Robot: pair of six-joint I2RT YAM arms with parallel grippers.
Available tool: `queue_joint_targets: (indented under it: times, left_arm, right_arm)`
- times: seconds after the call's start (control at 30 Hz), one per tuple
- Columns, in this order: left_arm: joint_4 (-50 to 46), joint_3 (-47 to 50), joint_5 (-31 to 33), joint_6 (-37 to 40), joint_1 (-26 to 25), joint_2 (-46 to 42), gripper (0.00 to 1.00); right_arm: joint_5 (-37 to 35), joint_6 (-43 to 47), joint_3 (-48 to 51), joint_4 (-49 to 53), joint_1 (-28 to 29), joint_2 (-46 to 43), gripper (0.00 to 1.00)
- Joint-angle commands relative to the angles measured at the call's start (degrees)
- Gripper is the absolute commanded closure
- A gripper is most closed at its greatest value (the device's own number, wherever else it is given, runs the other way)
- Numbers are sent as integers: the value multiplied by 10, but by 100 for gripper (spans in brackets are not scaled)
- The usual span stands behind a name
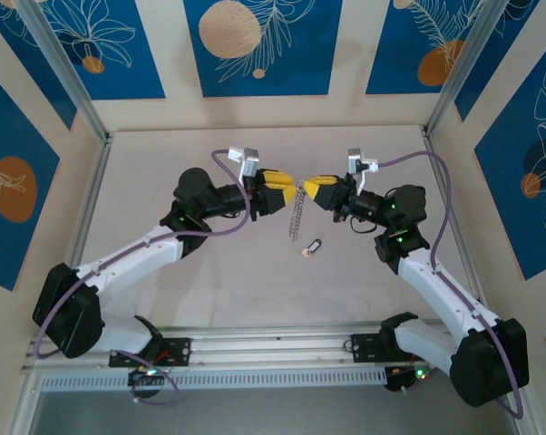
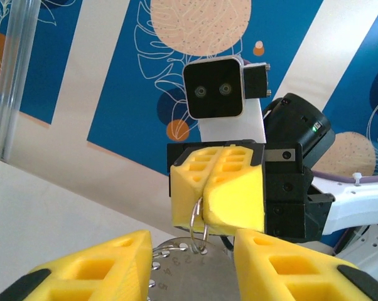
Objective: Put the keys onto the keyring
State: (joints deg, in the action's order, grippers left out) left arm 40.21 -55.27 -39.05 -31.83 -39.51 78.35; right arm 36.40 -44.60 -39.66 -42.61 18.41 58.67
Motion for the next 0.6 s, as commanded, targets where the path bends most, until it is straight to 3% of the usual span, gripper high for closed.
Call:
queue_joint_targets:
  times: [0.0,0.57]
  left_arm:
    - [69,7,-23,-34,4,11,62]
    - [141,-10,-55,-83,3,53,79]
  right_arm:
    - [-14,-8,6,-25,0,-10,100]
    - [-18,-9,8,-29,0,-5,100]
